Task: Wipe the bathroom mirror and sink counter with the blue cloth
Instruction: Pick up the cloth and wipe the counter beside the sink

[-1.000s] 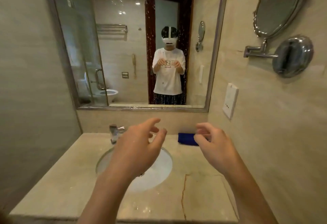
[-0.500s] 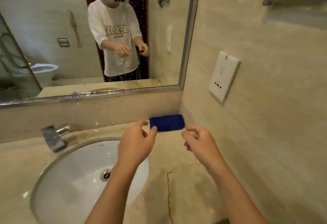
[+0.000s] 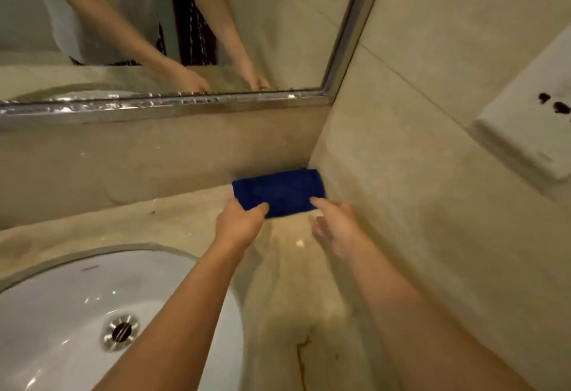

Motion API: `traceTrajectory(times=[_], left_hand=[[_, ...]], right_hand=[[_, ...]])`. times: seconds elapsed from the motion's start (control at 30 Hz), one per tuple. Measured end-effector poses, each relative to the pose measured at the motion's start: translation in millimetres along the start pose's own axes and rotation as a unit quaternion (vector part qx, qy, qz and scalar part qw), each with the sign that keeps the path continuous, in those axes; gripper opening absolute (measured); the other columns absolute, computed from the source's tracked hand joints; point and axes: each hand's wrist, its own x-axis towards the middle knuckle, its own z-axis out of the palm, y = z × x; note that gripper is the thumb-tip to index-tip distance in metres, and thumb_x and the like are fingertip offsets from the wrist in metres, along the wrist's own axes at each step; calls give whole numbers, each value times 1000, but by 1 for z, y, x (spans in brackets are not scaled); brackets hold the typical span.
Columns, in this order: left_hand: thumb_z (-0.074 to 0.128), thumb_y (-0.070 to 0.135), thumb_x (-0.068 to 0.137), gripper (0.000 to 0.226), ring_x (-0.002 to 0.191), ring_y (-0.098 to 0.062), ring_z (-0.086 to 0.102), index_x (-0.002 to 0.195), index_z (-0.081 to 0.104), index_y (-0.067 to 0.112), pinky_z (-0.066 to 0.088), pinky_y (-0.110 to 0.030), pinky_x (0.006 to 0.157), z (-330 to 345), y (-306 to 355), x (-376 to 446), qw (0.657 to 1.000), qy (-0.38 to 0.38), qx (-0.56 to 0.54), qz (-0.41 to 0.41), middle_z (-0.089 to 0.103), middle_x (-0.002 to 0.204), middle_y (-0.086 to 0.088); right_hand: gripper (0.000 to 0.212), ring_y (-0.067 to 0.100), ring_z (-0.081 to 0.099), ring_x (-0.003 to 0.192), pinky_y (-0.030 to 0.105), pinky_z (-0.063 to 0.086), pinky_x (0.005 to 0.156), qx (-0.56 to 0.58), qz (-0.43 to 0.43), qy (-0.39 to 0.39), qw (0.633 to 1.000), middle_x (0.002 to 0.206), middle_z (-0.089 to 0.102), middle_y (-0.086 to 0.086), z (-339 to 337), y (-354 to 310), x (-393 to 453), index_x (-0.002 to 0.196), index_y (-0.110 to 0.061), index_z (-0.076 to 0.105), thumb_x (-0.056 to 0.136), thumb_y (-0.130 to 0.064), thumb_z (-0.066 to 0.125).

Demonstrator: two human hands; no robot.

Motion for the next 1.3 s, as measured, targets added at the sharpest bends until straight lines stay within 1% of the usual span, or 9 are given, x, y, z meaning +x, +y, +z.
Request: traceTrajectory(times=[0.07, 0.17, 0.4, 0.6, 0.77, 0.9, 0.97, 1.17, 1.3], left_hand=[[64, 31, 92, 45, 105, -29, 61, 129, 51, 8, 47, -33, 75, 8, -7, 12, 997, 12, -63, -29, 62, 121, -10], [67, 25, 91, 33, 98, -27, 62, 116, 50, 11, 52, -36, 78, 17, -14, 27, 993, 33, -100, -51, 62, 113, -8], [80, 26, 80, 40, 93, -24, 63, 107, 61, 5, 55, -41, 93, 24, -7, 67, 969, 57, -214, -111, 65, 101, -7], [70, 12, 85, 30, 82, -14, 61, 113, 59, 8, 48, -20, 45, 21, 9, 72, 914, -10, -359, -187, 63, 103, -6], [55, 10, 85, 4, 83, -18, 57, 89, 53, 12, 49, -31, 68, 4, 20, 62, 864, -112, -431, -237, 56, 91, -7], [59, 9, 83, 14, 104, -27, 63, 96, 57, 14, 53, -41, 92, -8, 18, 46, 863, -159, -432, -207, 64, 104, -10], [67, 15, 84, 12, 93, -22, 67, 94, 62, 16, 57, -38, 83, -12, 16, 35, 887, -150, -405, -166, 70, 97, -6], [61, 9, 88, 22, 87, -17, 71, 110, 65, 11, 55, -28, 73, -28, 2, -6, 920, -224, -323, 13, 75, 97, -6], [65, 11, 74, 39, 90, -17, 71, 113, 62, 12, 57, -28, 72, -37, -5, -36, 899, -286, -326, 49, 74, 101, -7]], right_hand=[[47, 23, 60, 99, 39, 51, 91, 90, 28, -6, 996, 113, 57, 19, 8, 5, 20, 135, -8, 43, 93, -17, 63], [54, 22, 52, 110, 35, 46, 85, 198, 55, 7, 979, 140, 46, 16, 21, 9, 50, 140, -11, 43, 91, -20, 65], [52, 20, 49, 127, 30, 42, 102, 186, 98, 8, 978, 114, 53, 6, 40, -11, 70, 139, -8, 45, 92, -18, 65], [46, 25, 62, 87, 34, 52, 55, 212, 50, 5, 976, 109, 63, 11, 43, -21, 75, 129, -10, 51, 85, -4, 58], [26, 26, 64, 93, 39, 55, 79, 310, 28, -67, 948, 101, 65, 13, 31, -26, 62, 111, -6, 56, 86, 1, 53], [24, 27, 65, 102, 39, 54, 89, 340, 26, -134, 931, 105, 70, 15, 9, -23, 42, 111, -6, 59, 87, -4, 56], [23, 27, 66, 98, 39, 53, 91, 322, 38, -152, 934, 99, 72, 14, -4, -21, 29, 107, -7, 62, 86, -16, 65], [96, 25, 67, 103, 37, 58, 83, 208, 106, -182, 955, 118, 67, 13, -41, 1, -9, 135, -8, 54, 53, -46, 85], [108, 32, 59, 120, 46, 50, 97, 188, 140, -246, 941, 146, 47, 15, -59, 24, -41, 143, -23, 43, 52, -71, 76]])
